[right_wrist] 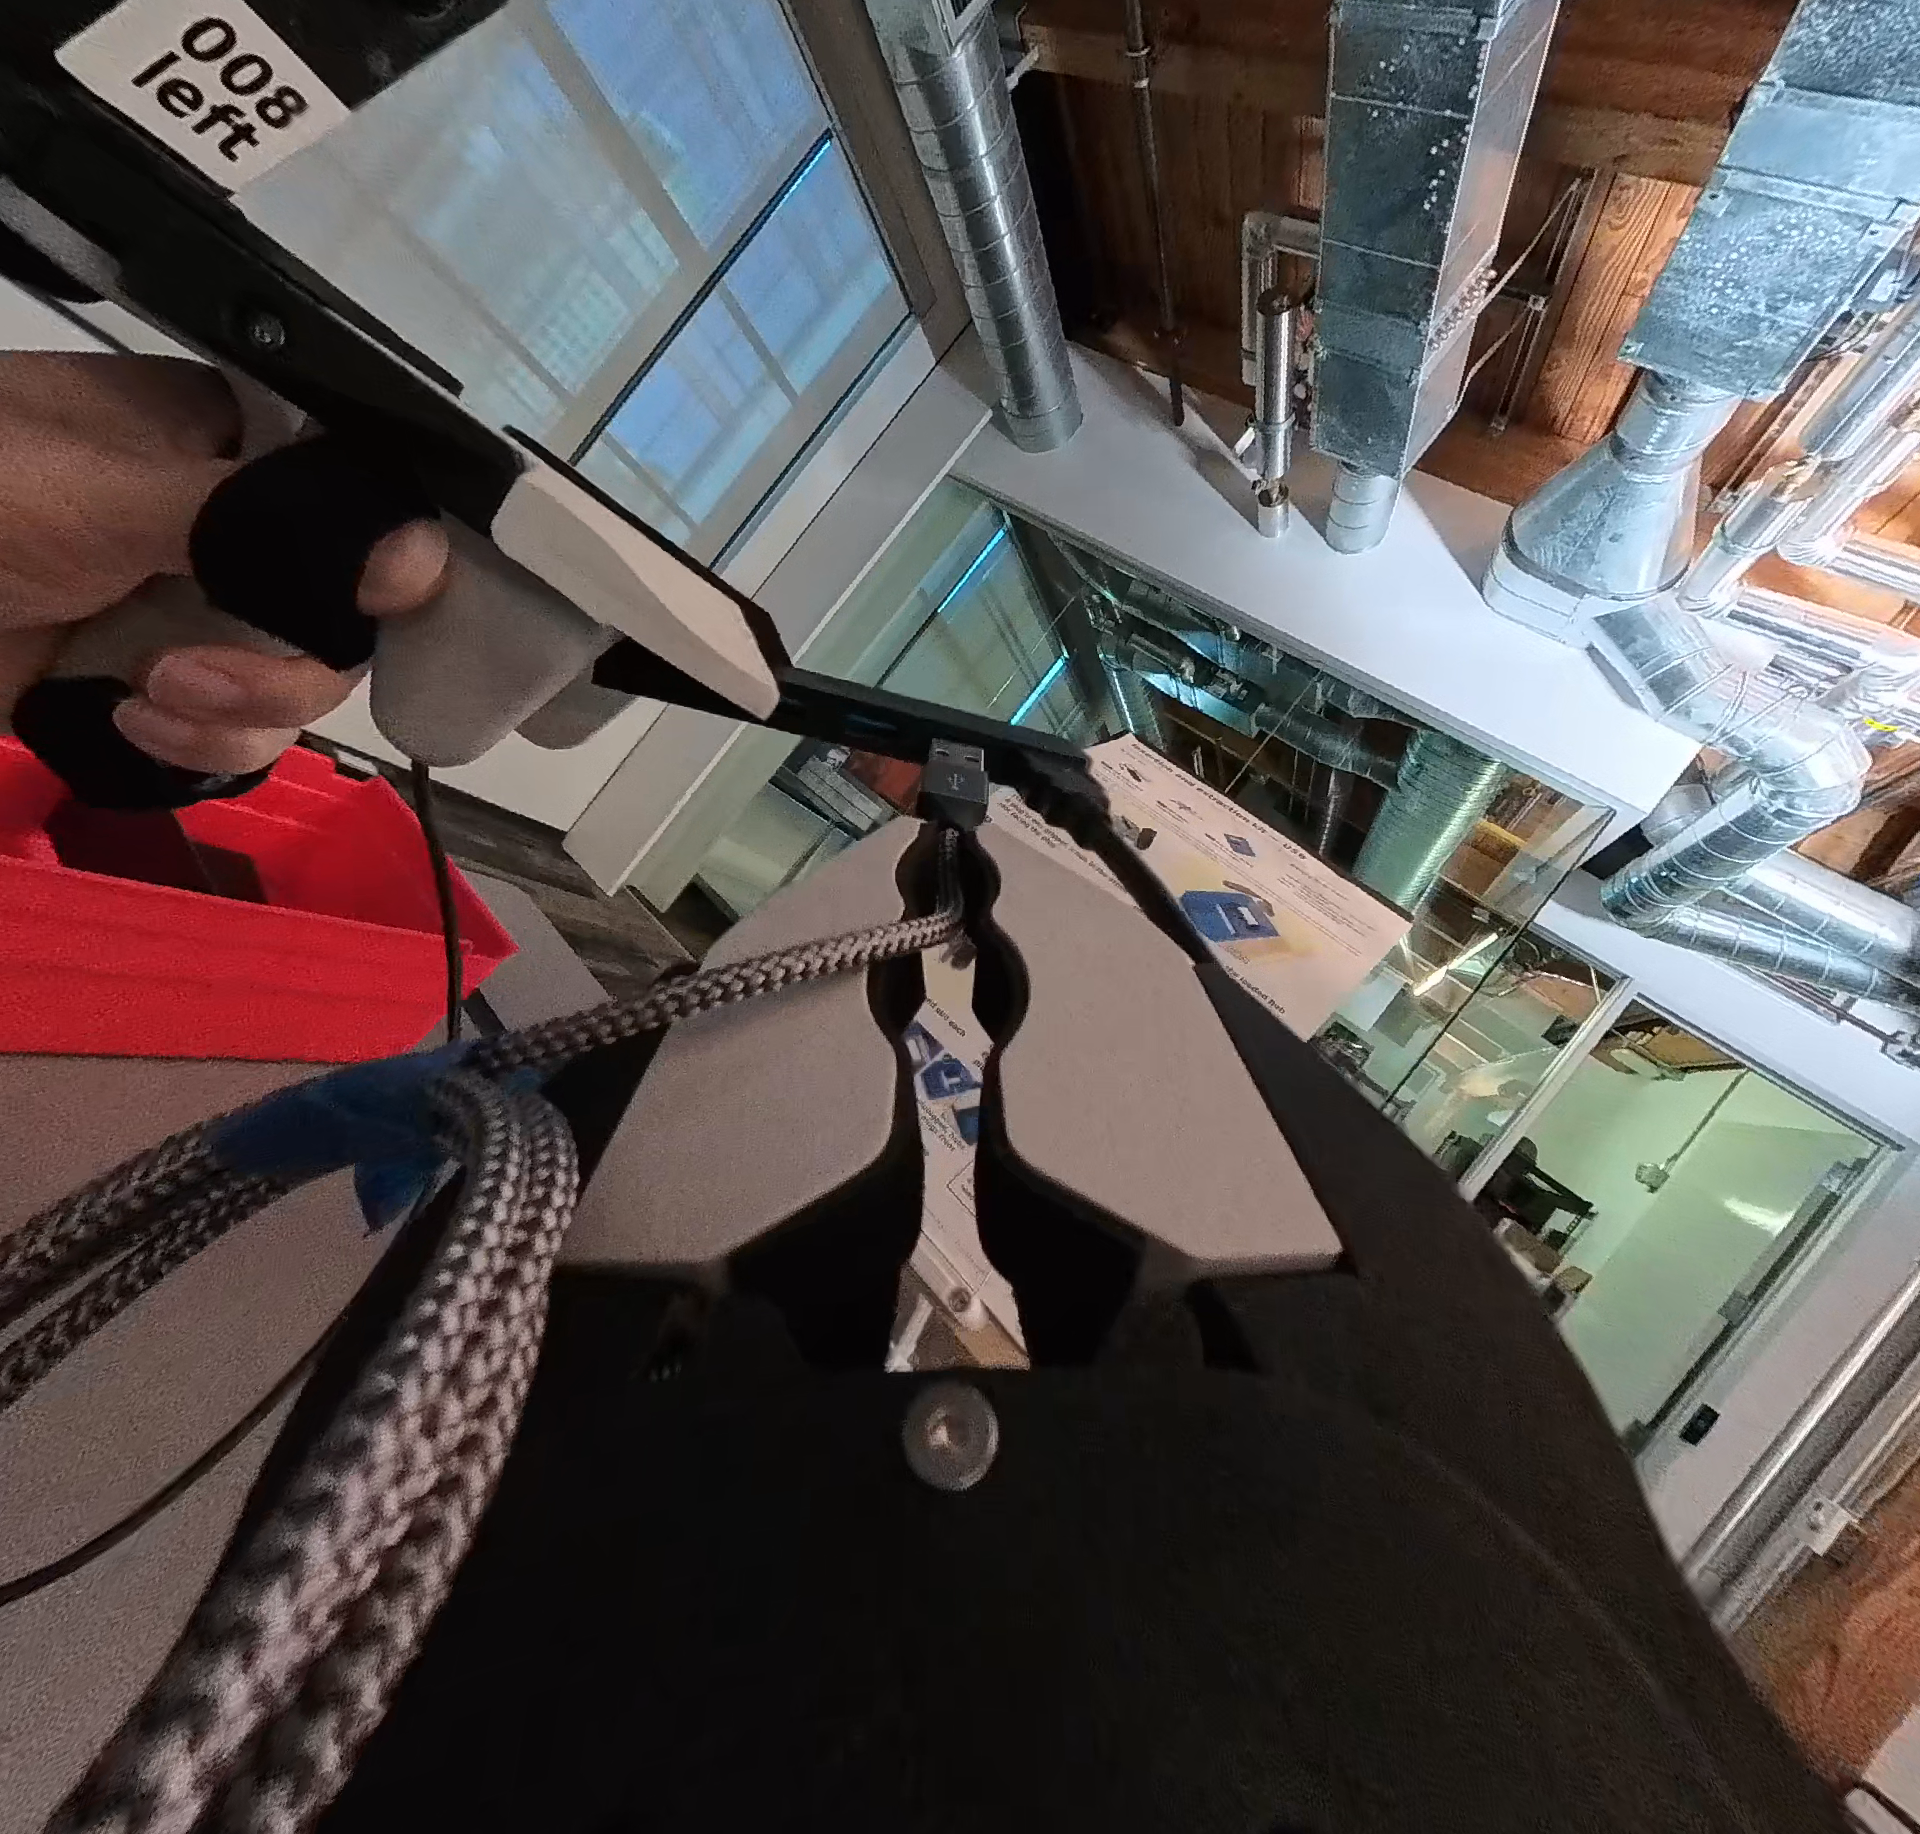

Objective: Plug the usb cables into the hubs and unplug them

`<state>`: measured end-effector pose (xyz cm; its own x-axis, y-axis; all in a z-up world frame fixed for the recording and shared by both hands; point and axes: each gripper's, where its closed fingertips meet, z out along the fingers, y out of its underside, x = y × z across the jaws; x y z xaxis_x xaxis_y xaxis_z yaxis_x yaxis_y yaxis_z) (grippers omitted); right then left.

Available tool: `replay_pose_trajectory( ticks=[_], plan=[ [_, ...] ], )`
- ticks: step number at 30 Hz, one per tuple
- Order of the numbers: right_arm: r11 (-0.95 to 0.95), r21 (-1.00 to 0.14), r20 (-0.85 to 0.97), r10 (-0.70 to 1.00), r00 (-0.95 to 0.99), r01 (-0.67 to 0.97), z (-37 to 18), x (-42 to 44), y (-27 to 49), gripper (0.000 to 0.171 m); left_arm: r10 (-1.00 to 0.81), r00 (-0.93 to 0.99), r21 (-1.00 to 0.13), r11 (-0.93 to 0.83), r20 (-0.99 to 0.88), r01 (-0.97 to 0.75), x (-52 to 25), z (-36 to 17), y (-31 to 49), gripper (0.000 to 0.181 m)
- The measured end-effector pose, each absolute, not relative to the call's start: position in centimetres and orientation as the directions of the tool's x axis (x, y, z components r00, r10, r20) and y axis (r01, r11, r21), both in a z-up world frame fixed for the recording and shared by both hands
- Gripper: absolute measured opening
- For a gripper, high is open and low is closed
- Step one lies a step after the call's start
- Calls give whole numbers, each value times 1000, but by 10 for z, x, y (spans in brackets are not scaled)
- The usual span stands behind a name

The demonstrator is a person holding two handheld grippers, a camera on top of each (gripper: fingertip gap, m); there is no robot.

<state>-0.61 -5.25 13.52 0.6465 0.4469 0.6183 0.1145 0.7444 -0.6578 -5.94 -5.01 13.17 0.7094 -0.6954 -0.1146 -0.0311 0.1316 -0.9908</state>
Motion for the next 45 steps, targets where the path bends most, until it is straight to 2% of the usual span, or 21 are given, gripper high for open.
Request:
replay_pose_trajectory(
  ticks=[1,7,16,31,36,43,45],
  plan=[
    [740,-664,614,454,646,112,135,-6,-52,4,-692,712,-990,139,-123,-37,-59,132,-50,34],
    [714,-697,579,509,637,63,136,-6,-52,4,-653,729,-975,198,-208,-101,-59,133,-52,34],
    [753,-652,599,442,668,87,137,-3,-54,4,-635,735,-968,213,-240,-133,-58,133,-55,34],
    [773,-629,630,449,633,78,138,-2,-56,4,-592,723,-933,265,-356,-242,-51,128,-56,34],
    [766,-641,619,485,617,41,139,0,-58,4,-599,716,-932,281,-358,-230,-49,128,-57,35],
    [859,-491,732,317,603,144,148,4,-78,4,-673,660,-935,325,-334,-141,-42,132,-67,36],
    [867,-474,749,305,588,153,146,2,-80,4,-679,668,-943,312,-305,-113,-42,130,-62,49]
  ],
)
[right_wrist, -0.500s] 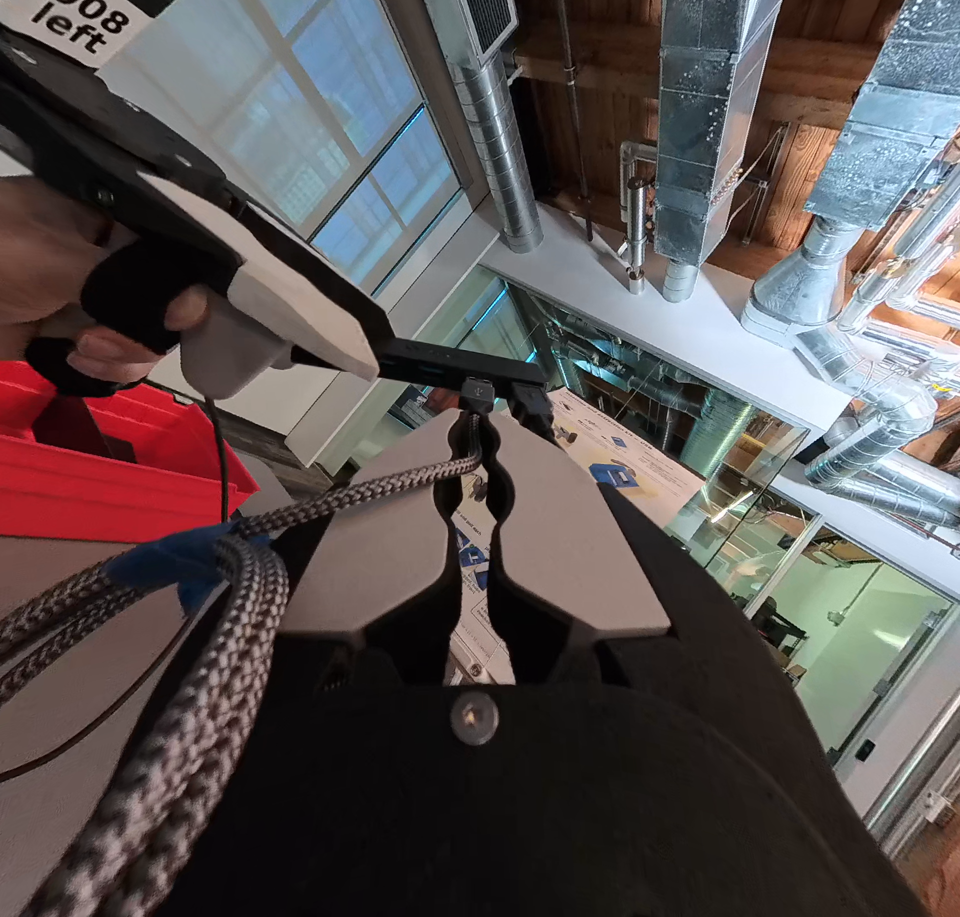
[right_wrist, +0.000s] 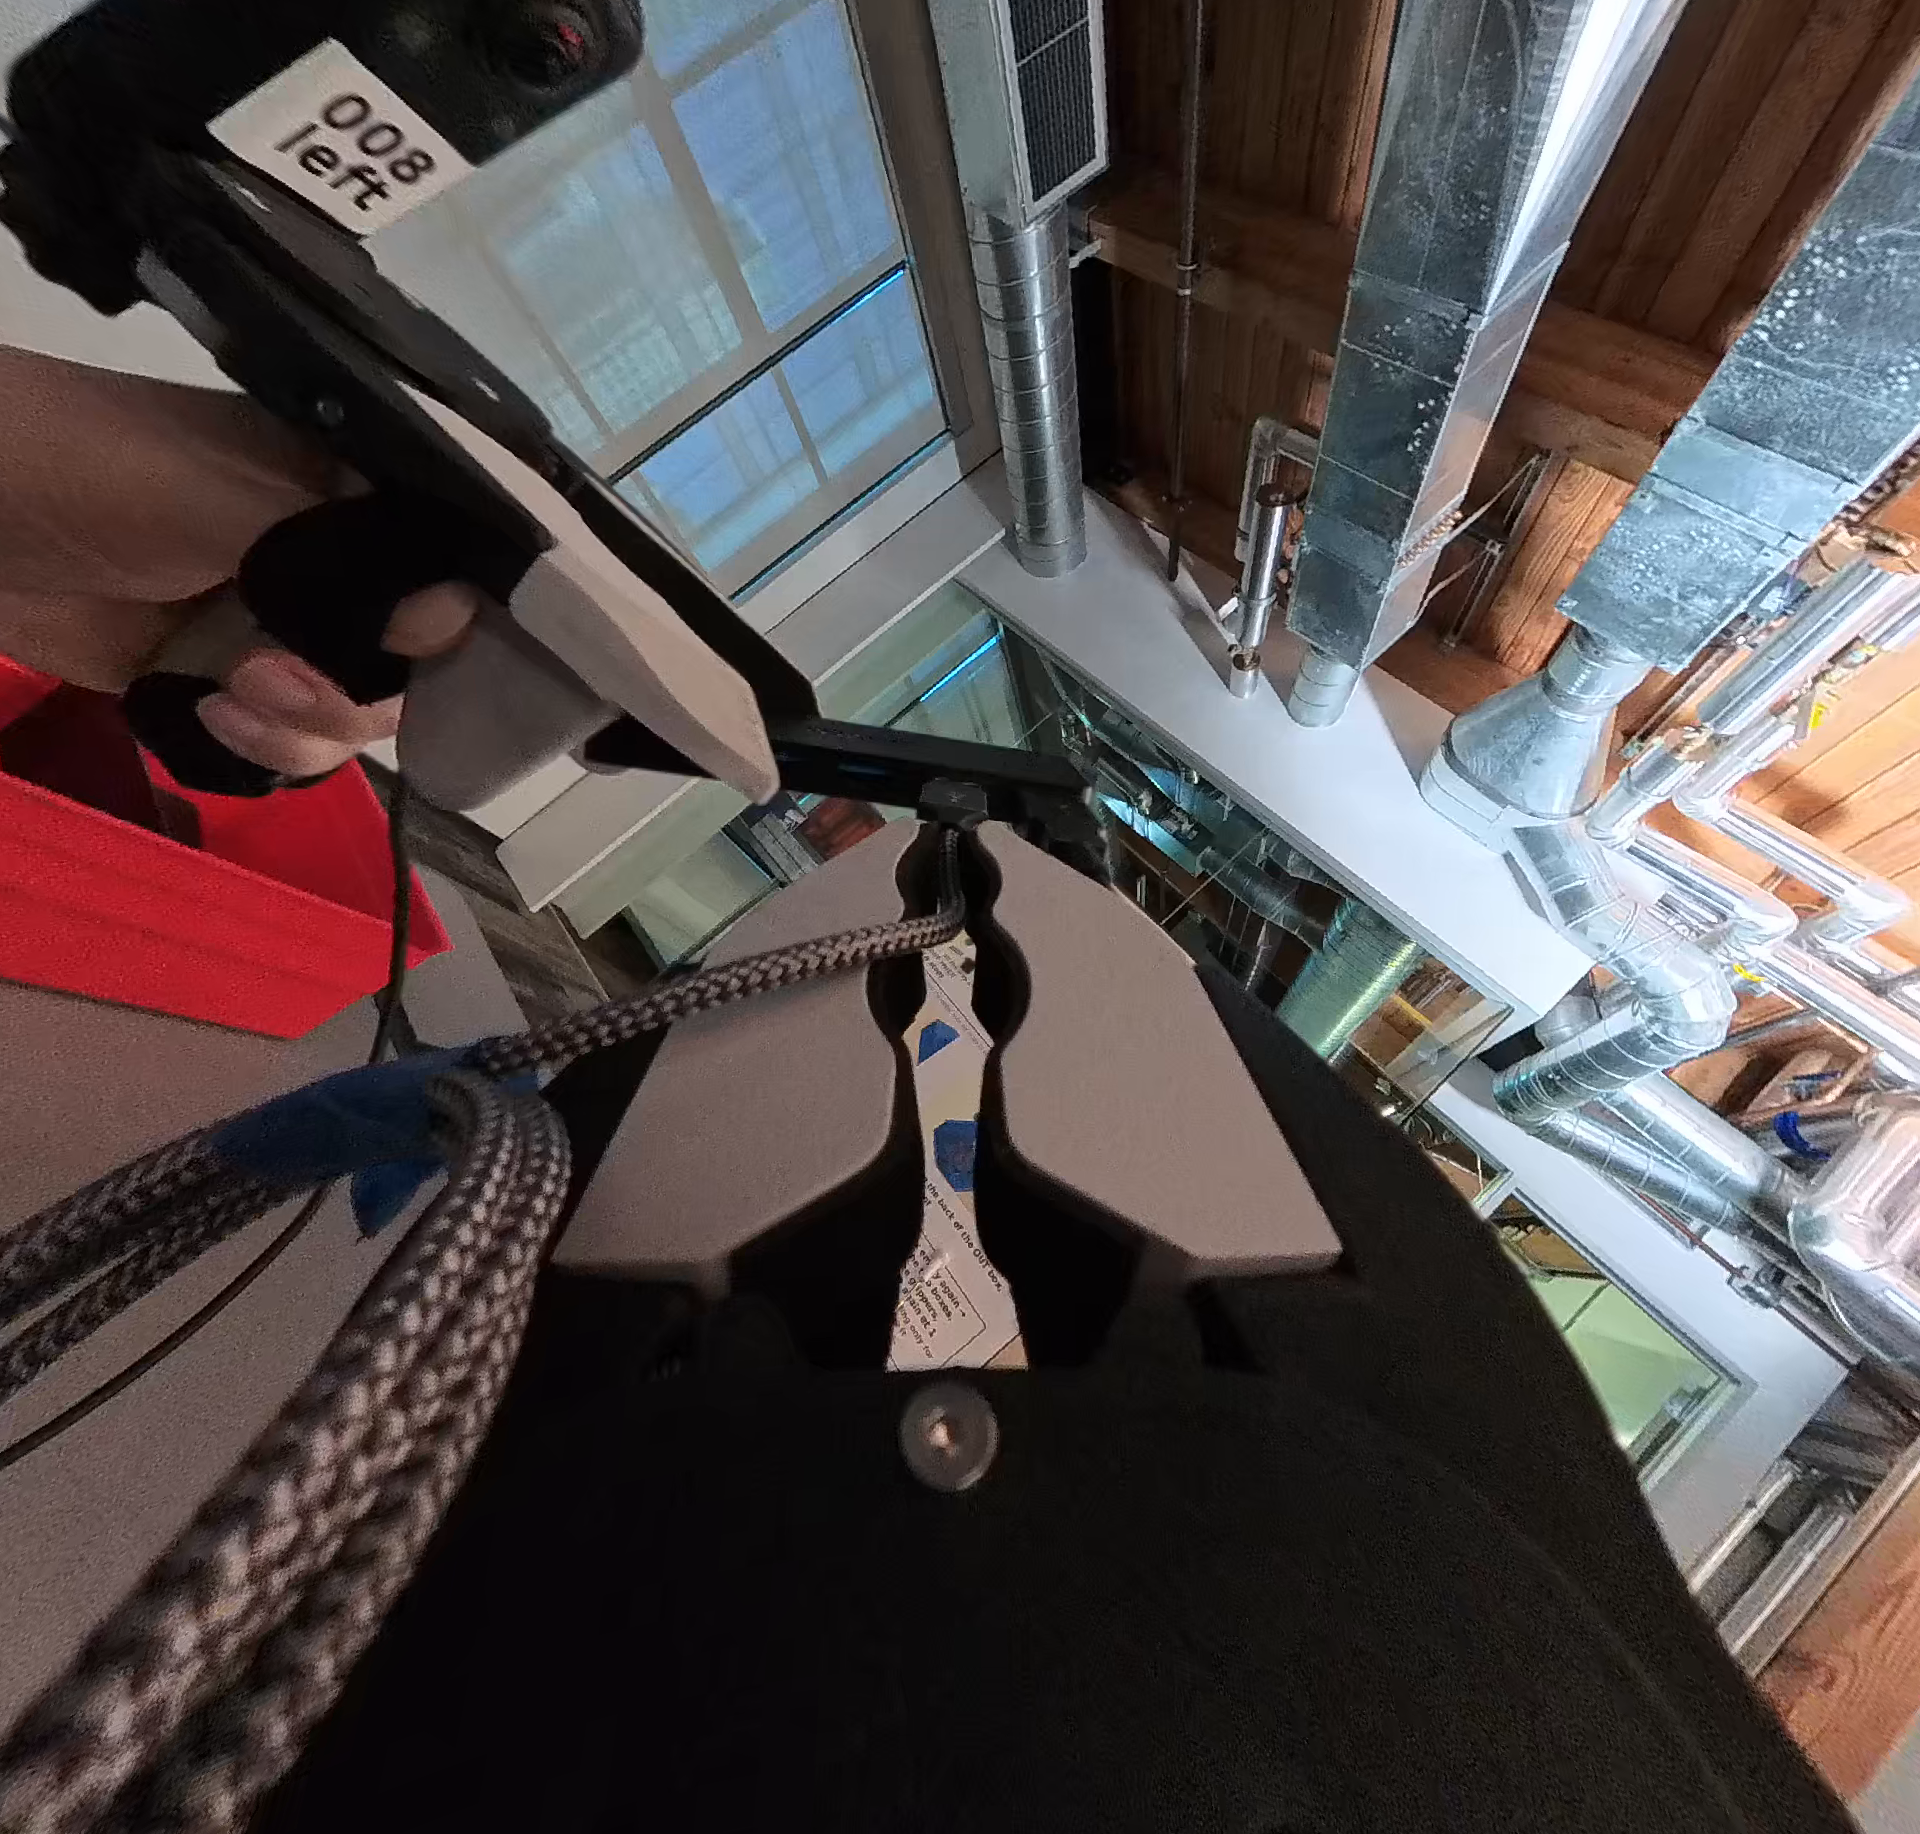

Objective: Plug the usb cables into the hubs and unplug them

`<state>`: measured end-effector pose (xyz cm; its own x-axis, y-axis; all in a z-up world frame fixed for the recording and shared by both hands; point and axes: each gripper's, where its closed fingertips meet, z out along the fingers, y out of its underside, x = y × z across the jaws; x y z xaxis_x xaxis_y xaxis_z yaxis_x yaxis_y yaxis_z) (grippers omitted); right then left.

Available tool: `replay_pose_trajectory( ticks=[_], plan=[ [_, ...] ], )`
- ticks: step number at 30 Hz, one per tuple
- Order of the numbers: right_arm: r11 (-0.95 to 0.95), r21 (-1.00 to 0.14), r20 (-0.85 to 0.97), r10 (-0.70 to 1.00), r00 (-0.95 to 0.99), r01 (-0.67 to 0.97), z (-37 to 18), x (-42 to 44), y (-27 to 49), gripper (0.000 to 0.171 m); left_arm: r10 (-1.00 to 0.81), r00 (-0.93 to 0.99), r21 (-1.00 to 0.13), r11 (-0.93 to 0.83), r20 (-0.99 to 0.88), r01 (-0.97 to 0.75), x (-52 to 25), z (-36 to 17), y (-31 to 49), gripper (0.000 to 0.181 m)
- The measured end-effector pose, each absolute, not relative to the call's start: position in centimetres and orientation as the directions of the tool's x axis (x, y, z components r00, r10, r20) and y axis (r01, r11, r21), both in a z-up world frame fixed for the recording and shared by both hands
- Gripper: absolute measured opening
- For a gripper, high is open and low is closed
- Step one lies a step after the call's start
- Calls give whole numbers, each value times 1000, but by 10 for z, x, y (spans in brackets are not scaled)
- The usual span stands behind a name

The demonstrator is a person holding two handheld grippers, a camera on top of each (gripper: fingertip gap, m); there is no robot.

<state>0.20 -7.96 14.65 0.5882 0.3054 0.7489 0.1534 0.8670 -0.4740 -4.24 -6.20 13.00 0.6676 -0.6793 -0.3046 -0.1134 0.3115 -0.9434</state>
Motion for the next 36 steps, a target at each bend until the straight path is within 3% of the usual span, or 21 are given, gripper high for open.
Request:
replay_pose_trajectory(
  ticks=[3,7,12,23,36],
  plan=[
    [872,-451,787,288,546,189,137,-6,-77,4,-712,654,-965,226,-256,-132,-43,113,-45,60],
    [870,-433,826,279,490,235,122,-17,-69,4,-736,622,-962,246,-267,-121,-42,108,-41,45],
    [865,-433,851,299,431,255,108,-26,-65,4,-556,657,-861,323,-509,-394,-48,93,-27,43],
    [818,-542,788,417,453,191,105,-26,-55,4,-605,700,-926,263,-378,-273,-51,99,-29,38],
    [827,-539,780,420,464,159,105,-28,-60,4,-552,692,-885,291,-466,-364,-49,96,-31,39]
  ],
)
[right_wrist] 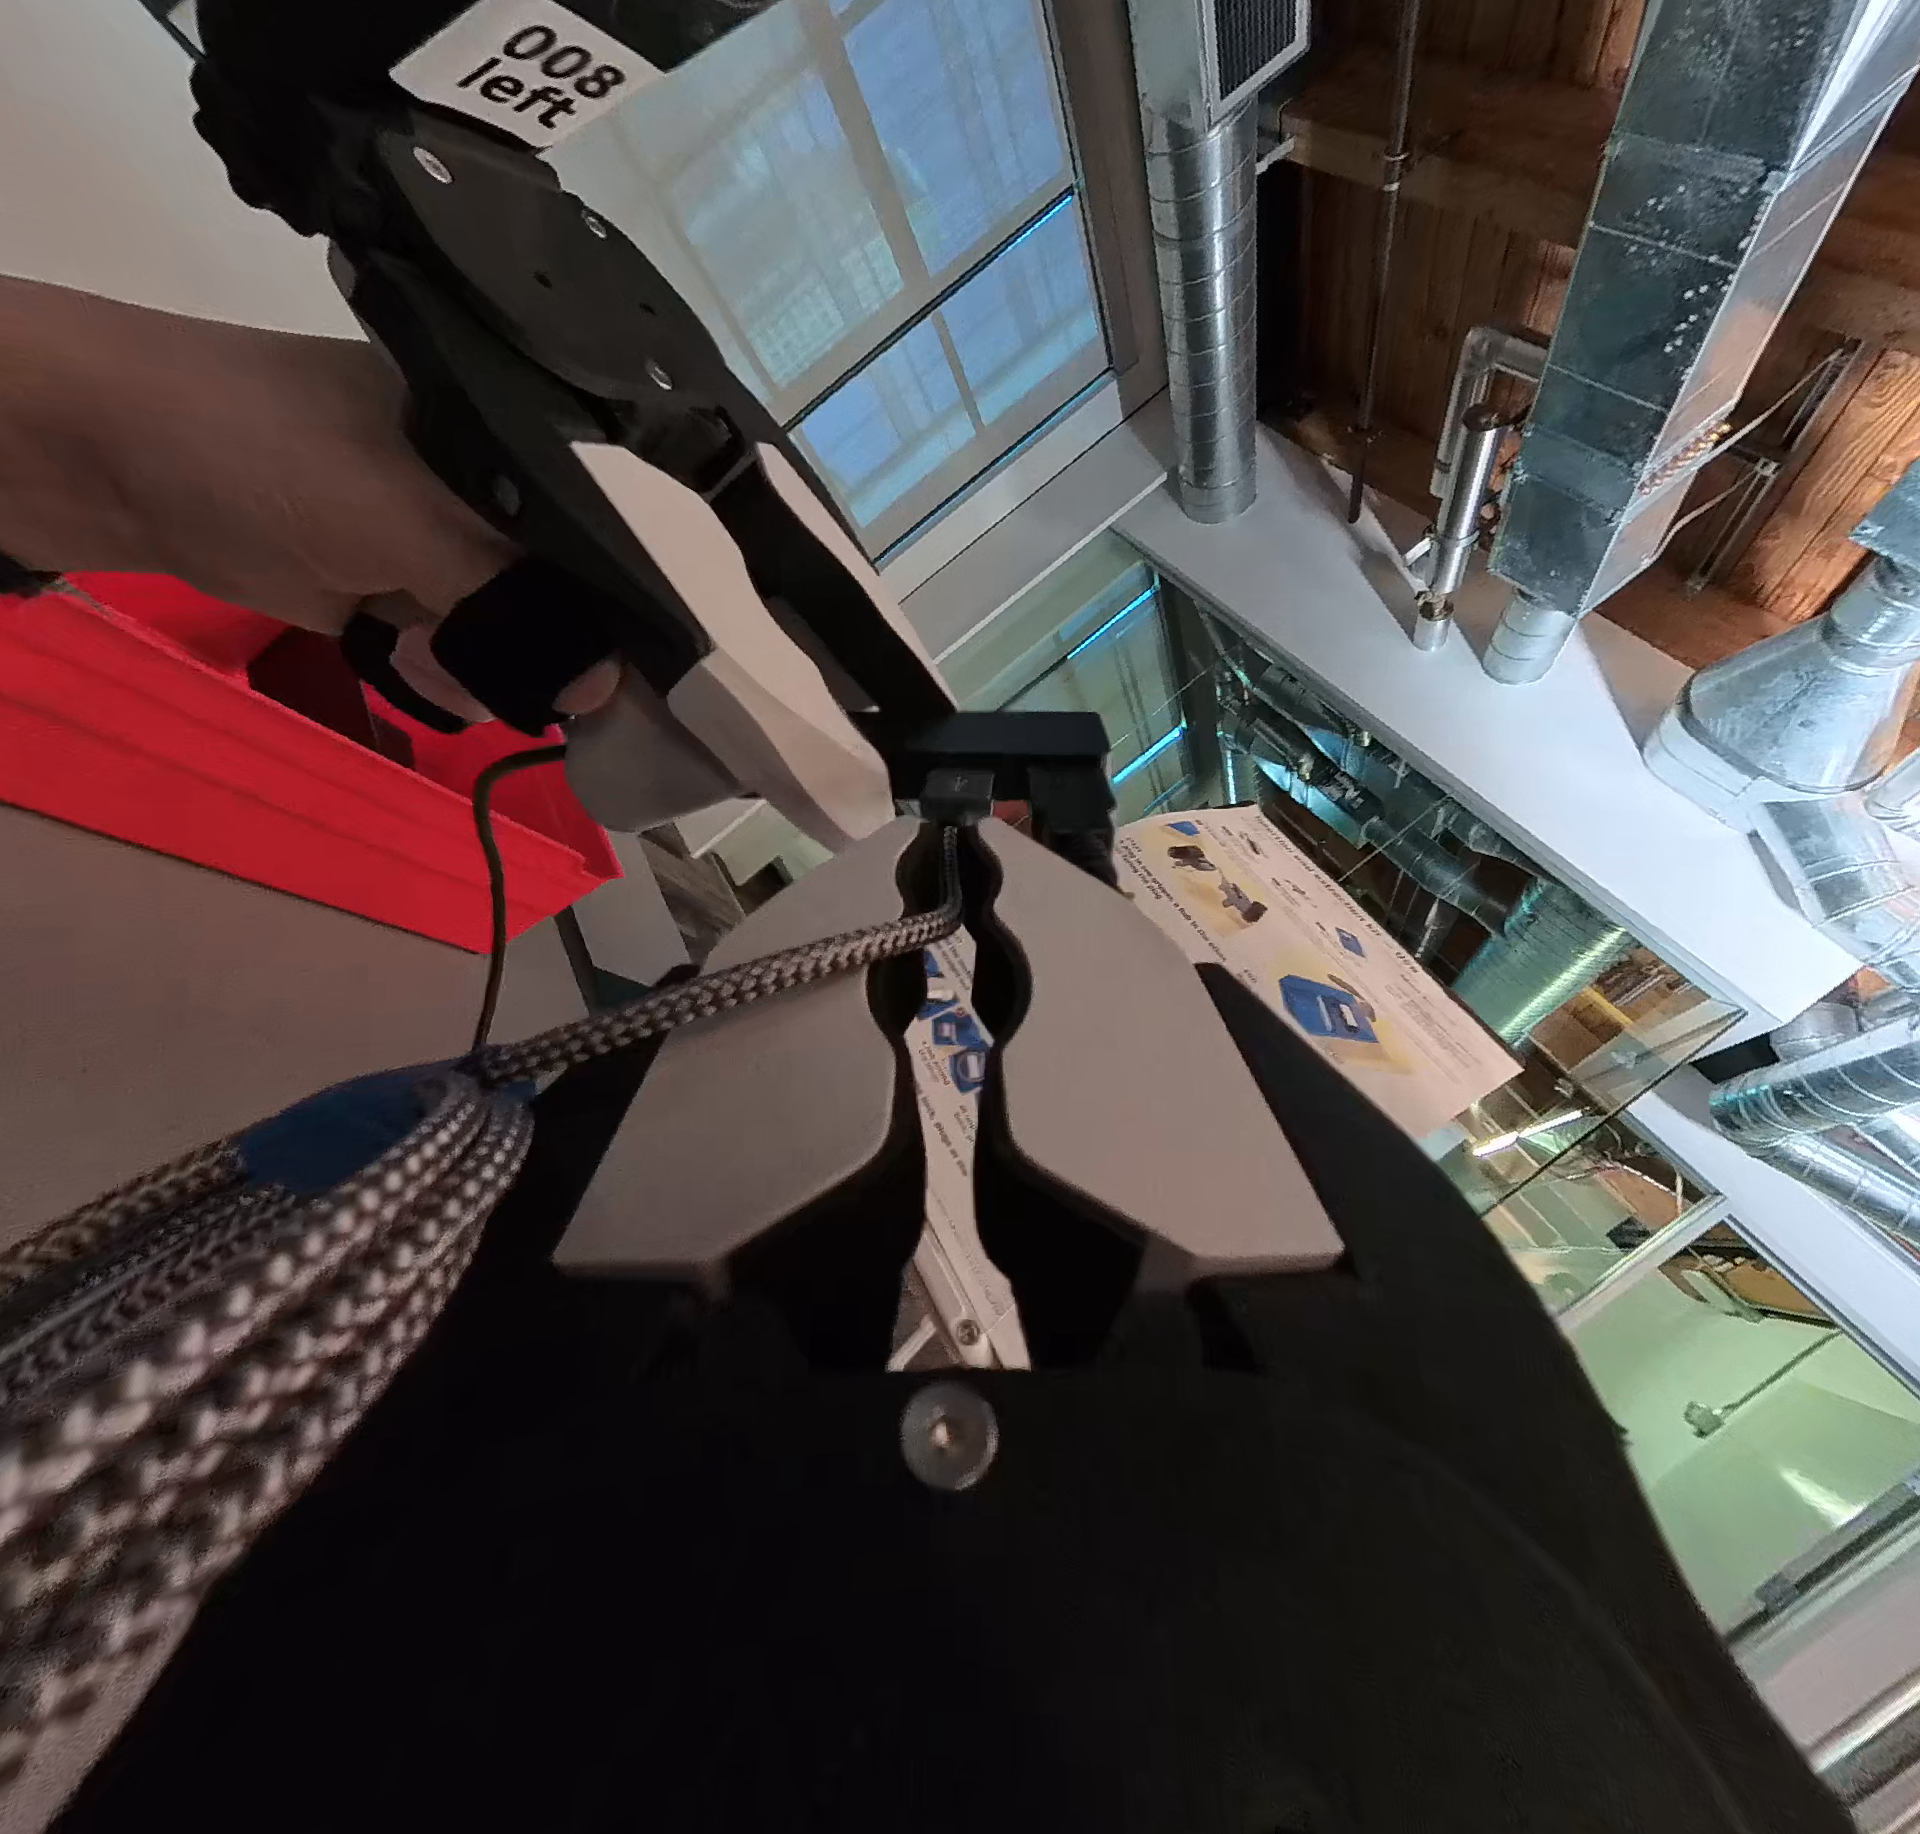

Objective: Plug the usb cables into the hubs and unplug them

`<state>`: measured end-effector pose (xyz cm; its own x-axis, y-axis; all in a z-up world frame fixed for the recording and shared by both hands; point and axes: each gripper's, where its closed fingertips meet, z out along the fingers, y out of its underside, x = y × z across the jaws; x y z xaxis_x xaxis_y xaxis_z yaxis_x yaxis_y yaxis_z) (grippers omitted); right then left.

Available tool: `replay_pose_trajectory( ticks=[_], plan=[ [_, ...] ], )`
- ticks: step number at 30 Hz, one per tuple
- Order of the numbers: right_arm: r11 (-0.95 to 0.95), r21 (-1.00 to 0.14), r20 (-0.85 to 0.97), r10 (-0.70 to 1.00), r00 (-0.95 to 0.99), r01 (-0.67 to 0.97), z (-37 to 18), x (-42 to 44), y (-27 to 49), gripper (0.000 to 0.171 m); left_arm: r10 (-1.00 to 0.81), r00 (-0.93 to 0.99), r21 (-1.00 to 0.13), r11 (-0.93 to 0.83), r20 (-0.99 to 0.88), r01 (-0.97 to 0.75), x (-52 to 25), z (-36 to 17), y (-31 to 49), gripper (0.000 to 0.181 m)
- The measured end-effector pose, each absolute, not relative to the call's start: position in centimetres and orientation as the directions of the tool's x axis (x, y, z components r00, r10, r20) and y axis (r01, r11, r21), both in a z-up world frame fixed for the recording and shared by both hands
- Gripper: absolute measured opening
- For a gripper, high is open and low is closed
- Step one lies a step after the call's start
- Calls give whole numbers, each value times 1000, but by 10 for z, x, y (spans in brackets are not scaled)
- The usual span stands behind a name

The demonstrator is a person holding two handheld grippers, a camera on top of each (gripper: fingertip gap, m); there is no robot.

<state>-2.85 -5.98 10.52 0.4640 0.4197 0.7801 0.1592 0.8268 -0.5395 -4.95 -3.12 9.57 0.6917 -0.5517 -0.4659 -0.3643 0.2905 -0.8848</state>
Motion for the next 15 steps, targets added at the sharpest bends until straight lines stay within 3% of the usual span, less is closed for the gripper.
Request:
replay_pose_trajectory(
  ticks=[11,15],
  plan=[
    [858,-491,786,364,499,149,112,-24,-66,4,-551,699,-889,303,-456,-342,-44,101,-37,38],
    [833,-518,768,353,535,194,113,-22,-51,4,-450,753,-875,303,-480,-377,-45,105,-25,38]
  ],
)
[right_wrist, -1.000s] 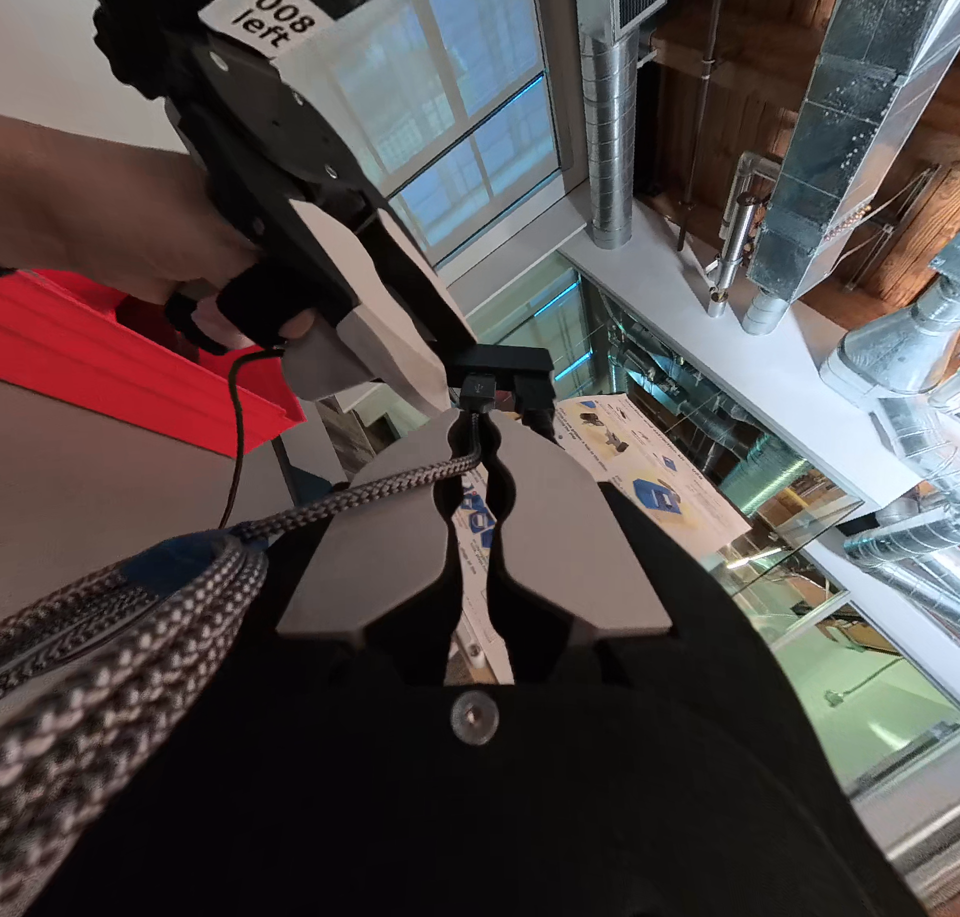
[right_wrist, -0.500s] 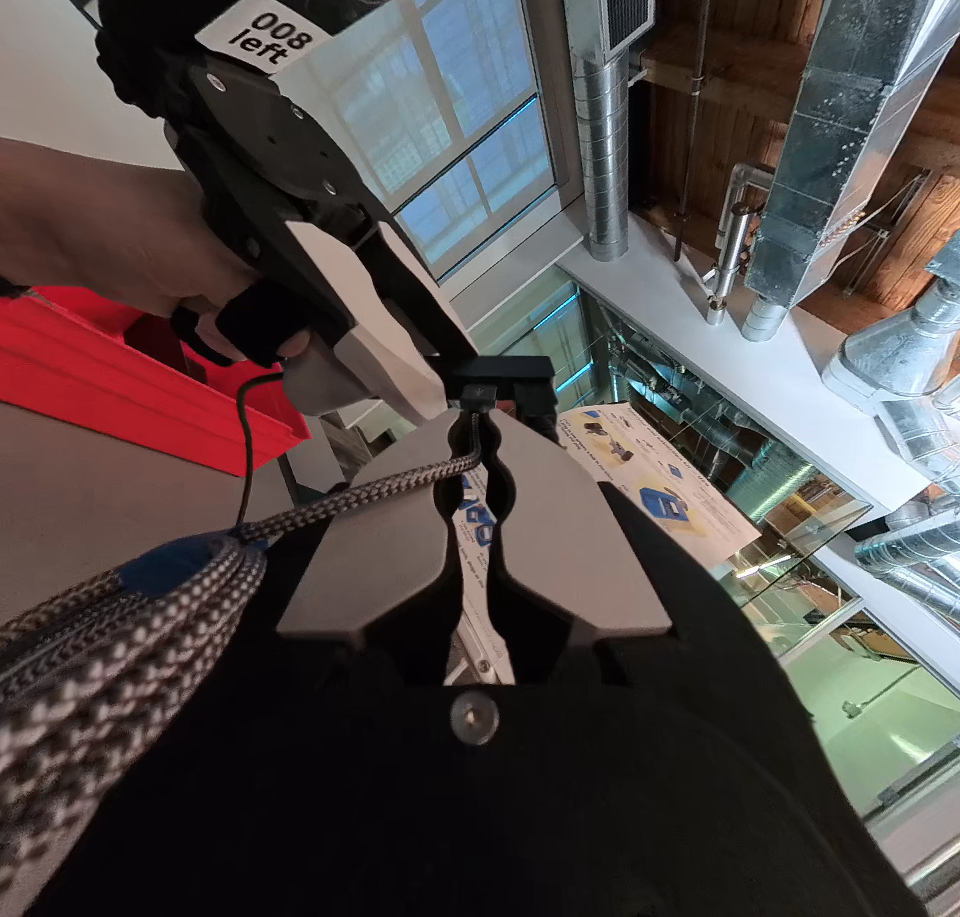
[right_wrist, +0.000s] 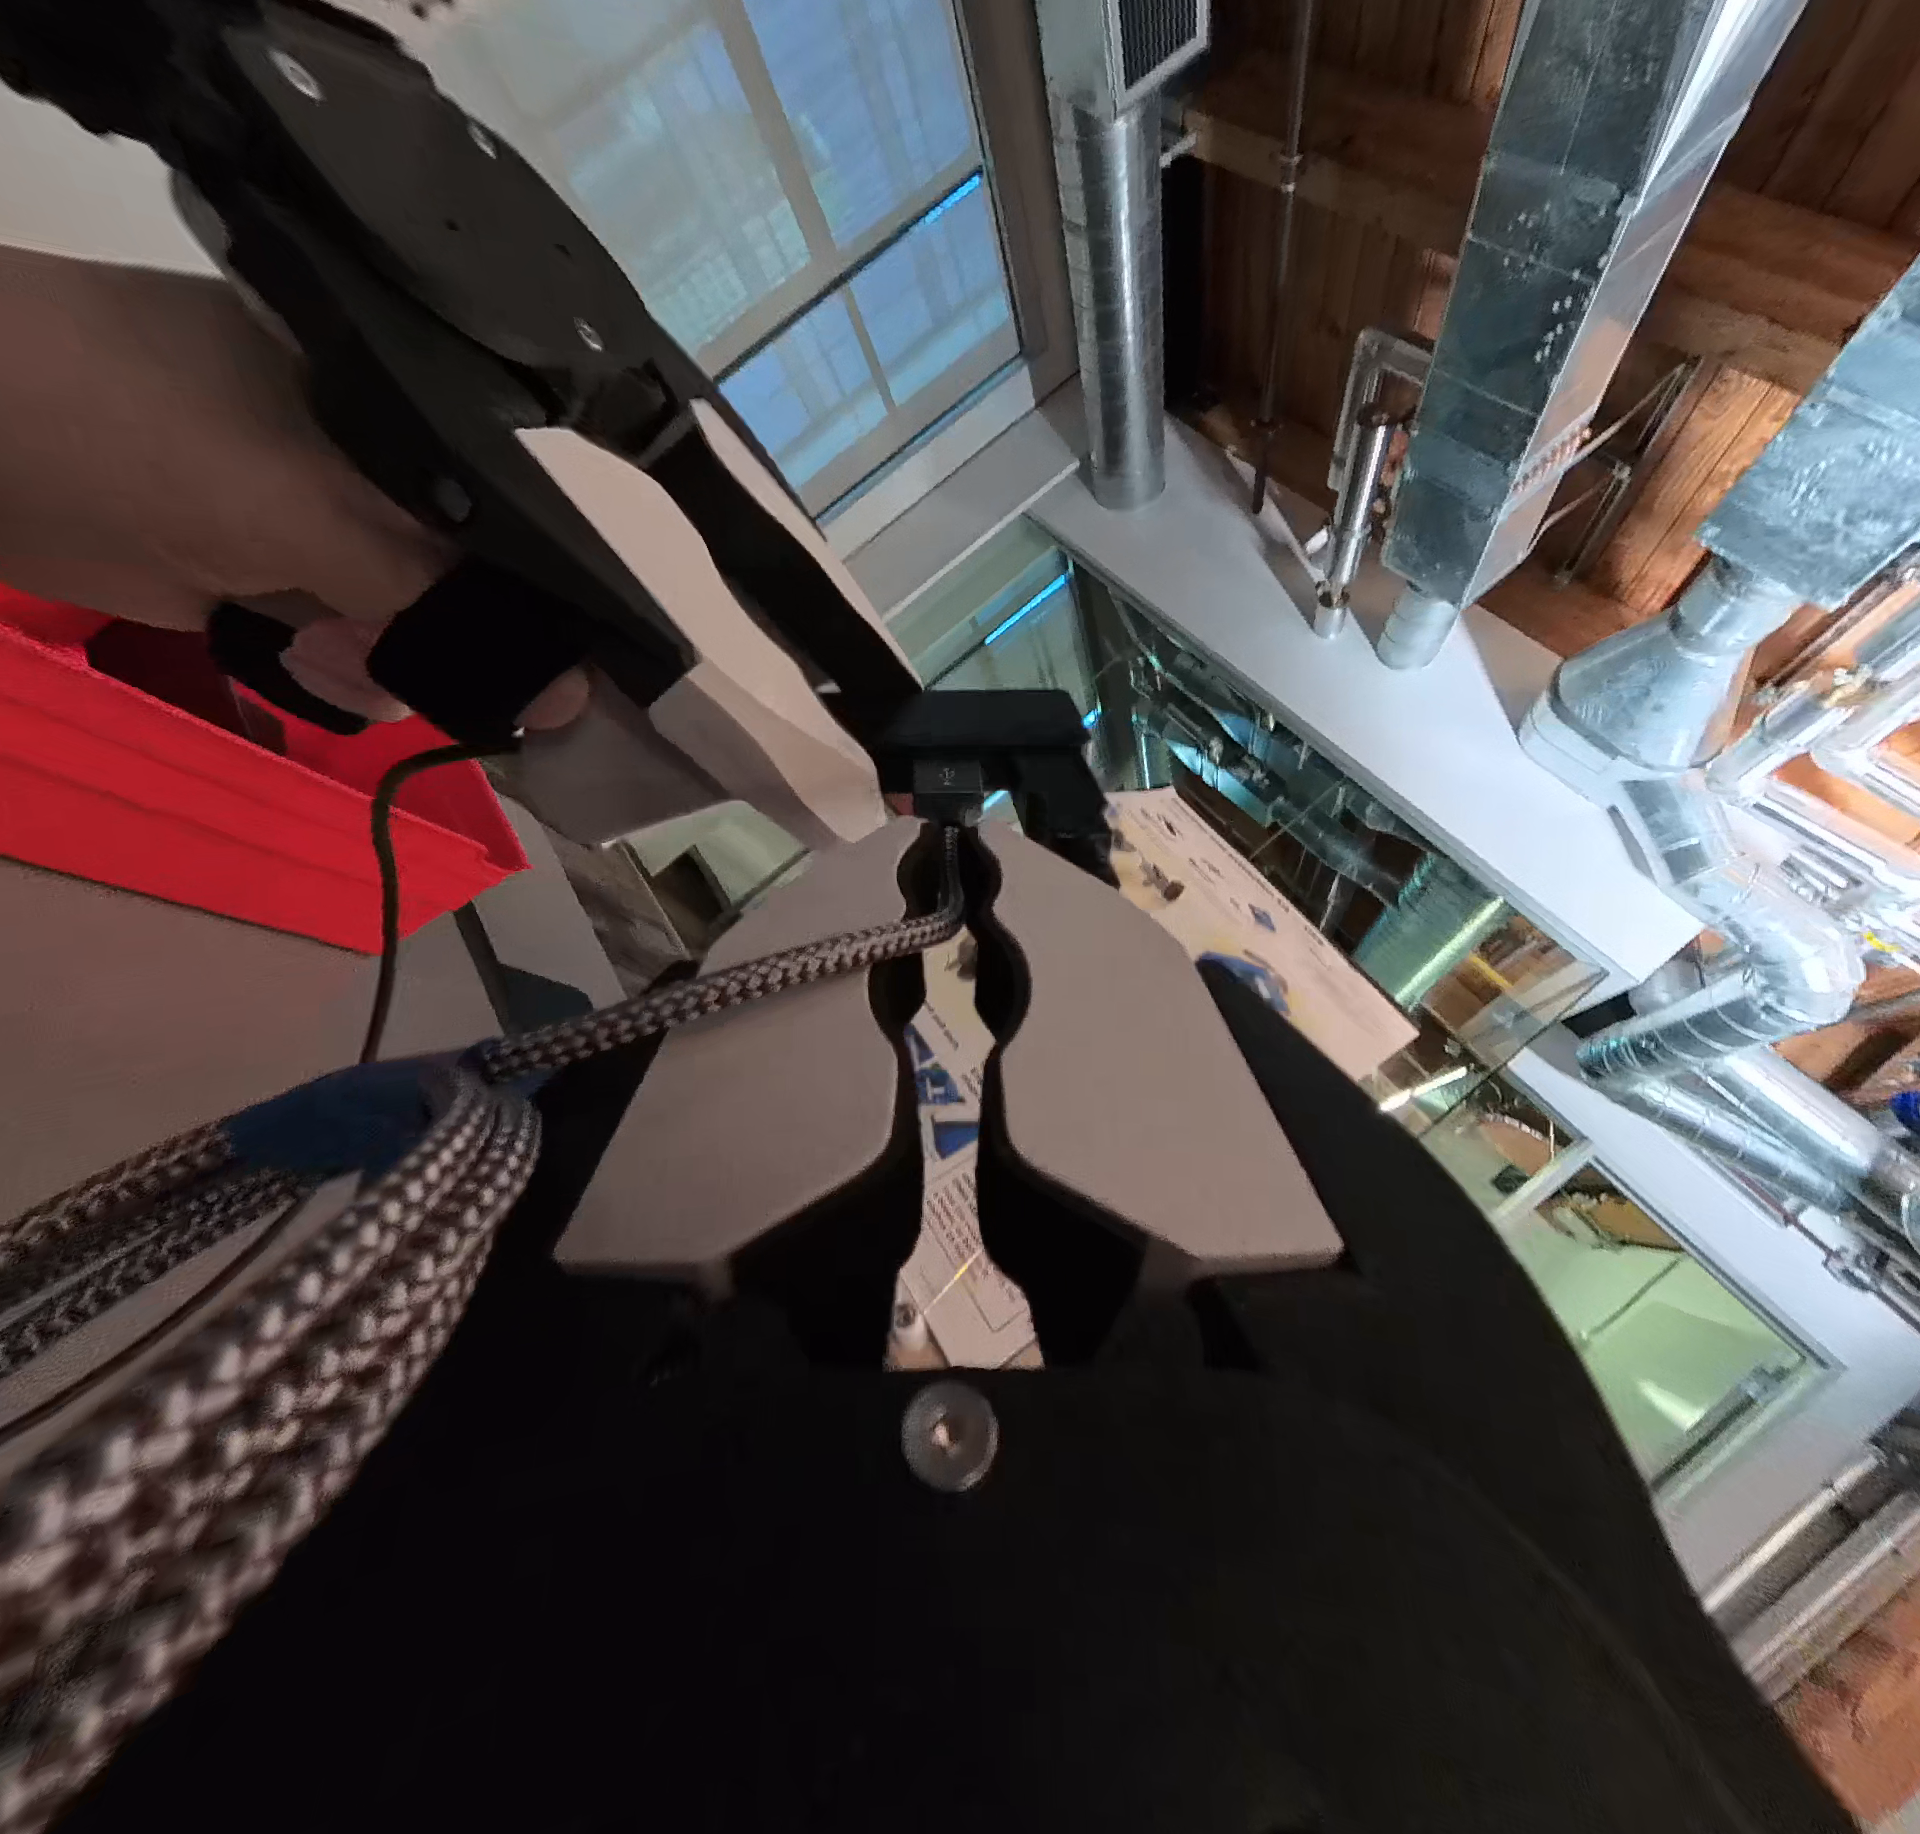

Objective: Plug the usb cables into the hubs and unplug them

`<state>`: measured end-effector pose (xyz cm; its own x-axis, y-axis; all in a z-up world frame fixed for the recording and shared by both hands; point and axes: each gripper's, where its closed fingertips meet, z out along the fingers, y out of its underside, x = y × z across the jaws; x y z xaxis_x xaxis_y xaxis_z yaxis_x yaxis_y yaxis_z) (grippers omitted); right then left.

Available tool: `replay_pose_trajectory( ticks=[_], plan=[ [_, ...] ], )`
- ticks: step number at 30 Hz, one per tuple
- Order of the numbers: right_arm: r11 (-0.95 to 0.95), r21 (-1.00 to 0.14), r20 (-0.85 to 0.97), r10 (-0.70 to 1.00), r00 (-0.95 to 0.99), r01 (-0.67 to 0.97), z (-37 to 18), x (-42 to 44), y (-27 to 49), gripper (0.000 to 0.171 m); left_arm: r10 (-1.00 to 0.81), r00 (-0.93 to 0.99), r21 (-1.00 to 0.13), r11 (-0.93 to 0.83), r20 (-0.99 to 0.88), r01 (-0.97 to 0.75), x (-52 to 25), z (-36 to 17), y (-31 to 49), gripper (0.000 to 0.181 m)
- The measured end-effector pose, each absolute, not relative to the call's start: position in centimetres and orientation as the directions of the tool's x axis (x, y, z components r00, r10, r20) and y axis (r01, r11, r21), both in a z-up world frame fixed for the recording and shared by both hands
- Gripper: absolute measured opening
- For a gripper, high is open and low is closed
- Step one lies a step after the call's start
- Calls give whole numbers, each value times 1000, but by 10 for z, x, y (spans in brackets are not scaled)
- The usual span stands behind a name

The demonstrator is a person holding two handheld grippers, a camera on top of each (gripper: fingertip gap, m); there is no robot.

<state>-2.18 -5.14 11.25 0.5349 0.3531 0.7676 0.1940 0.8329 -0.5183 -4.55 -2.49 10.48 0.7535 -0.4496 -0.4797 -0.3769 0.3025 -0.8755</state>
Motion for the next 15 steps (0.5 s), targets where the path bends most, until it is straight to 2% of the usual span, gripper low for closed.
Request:
replay_pose_trajectory(
  ticks=[5,11,15],
  plan=[
    [823,-519,763,325,559,229,109,-24,-45,11,-412,789,-887,290,-455,-360,-52,108,-20,37],
    [814,-547,739,360,570,195,112,-21,-48,4,-418,775,-878,293,-473,-378,-50,107,-24,37],
    [802,-572,723,395,567,170,113,-19,-50,4,-497,762,-908,278,-415,-313,-47,106,-28,37]
  ],
)
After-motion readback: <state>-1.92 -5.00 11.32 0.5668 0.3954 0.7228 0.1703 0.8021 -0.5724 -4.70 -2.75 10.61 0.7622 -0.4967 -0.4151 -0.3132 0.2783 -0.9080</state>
